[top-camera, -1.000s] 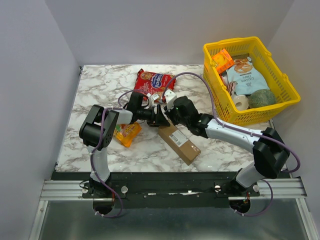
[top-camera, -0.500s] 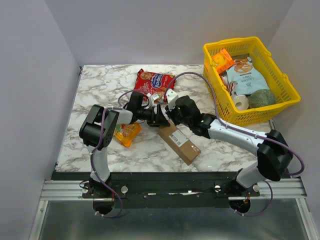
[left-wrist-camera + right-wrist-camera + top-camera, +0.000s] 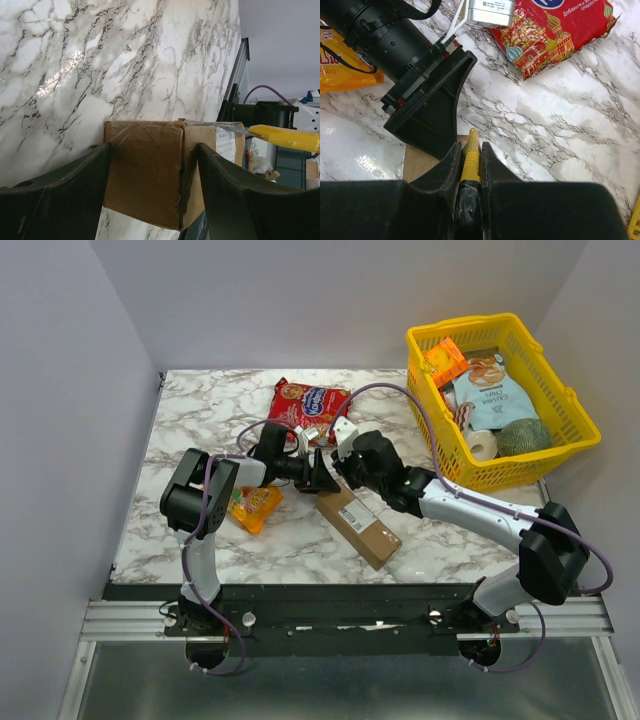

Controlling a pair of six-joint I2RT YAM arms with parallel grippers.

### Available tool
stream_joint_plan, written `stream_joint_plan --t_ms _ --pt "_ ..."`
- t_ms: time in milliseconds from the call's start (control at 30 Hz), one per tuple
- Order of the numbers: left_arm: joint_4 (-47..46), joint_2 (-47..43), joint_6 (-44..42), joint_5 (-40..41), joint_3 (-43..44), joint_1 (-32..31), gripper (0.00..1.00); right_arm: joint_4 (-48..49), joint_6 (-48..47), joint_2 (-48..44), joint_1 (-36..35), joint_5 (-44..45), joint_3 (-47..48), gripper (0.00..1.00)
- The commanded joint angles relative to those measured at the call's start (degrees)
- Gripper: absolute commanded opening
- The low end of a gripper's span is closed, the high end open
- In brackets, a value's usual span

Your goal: Unpack the express box

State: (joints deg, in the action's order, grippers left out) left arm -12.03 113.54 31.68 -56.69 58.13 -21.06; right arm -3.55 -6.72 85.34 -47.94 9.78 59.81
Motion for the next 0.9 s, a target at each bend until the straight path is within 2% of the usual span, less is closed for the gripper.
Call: stream_joint_plan --t_ms 0,867 --pt "8.6 5.12 -5.49 10.81 -3.28 -0.65 0.75 -0.23 -0.75 1.49 -0.13 -0.55 -0.4 0.0" --pt "8.87 5.29 -5.75 10.98 -3.2 -0.56 0.75 -0.58 -0.92 2.73 -0.13 -1.87 -0.92 0.0"
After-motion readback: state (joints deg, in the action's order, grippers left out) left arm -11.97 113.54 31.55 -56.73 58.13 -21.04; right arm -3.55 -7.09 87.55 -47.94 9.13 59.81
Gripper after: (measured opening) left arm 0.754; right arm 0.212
